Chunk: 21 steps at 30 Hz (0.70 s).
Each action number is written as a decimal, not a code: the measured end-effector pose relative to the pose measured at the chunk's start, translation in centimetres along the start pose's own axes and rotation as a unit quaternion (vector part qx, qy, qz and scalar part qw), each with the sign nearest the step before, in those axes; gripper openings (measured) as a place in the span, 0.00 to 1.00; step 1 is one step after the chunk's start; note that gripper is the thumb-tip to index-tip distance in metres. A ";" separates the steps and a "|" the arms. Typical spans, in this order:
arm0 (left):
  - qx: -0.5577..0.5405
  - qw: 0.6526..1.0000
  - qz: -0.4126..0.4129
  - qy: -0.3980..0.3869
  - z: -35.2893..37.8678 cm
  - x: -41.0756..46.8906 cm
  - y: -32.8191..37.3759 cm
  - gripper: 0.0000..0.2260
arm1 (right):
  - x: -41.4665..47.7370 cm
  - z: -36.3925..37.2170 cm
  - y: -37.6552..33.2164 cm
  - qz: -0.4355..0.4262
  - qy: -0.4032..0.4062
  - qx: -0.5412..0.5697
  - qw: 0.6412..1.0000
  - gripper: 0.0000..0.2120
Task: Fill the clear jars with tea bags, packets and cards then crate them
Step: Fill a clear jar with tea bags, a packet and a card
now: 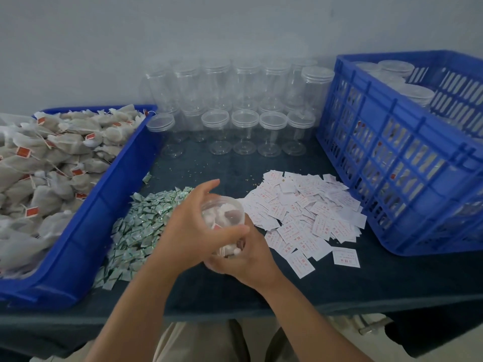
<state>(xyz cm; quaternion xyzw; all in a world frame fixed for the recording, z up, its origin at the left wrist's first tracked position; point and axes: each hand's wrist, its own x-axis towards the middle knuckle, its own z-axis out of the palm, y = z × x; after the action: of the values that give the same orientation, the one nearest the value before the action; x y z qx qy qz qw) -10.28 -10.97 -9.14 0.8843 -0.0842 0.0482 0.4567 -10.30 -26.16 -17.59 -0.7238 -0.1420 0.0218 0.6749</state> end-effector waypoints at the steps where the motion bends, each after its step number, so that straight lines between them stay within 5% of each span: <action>1: -0.024 0.999 0.007 -0.036 -0.5 0.3 -0.3 0.44 | -0.1 -0.2 0.0 0.003 -0.015 0.011 1.000 0.34; 4: -0.116 0.982 0.017 -0.146 -2.6 1.2 -1.4 0.49 | -0.2 -0.5 0.0 0.014 -0.035 0.002 0.999 0.31; 12: -0.071 0.995 -0.016 0.074 1.0 -1.1 -0.5 0.45 | 0.0 0.5 0.0 0.001 0.032 -0.065 0.997 0.36; 21: -0.137 0.989 0.046 -0.023 0.1 0.9 -1.4 0.36 | 0.1 -0.6 0.0 0.038 -0.014 -0.009 0.999 0.36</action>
<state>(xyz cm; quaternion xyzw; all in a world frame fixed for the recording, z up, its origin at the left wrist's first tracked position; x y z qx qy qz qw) -9.13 -10.32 -10.15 0.8096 -0.1410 0.0374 0.5685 -10.08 -26.75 -17.53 -0.7341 -0.1241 0.0558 0.6653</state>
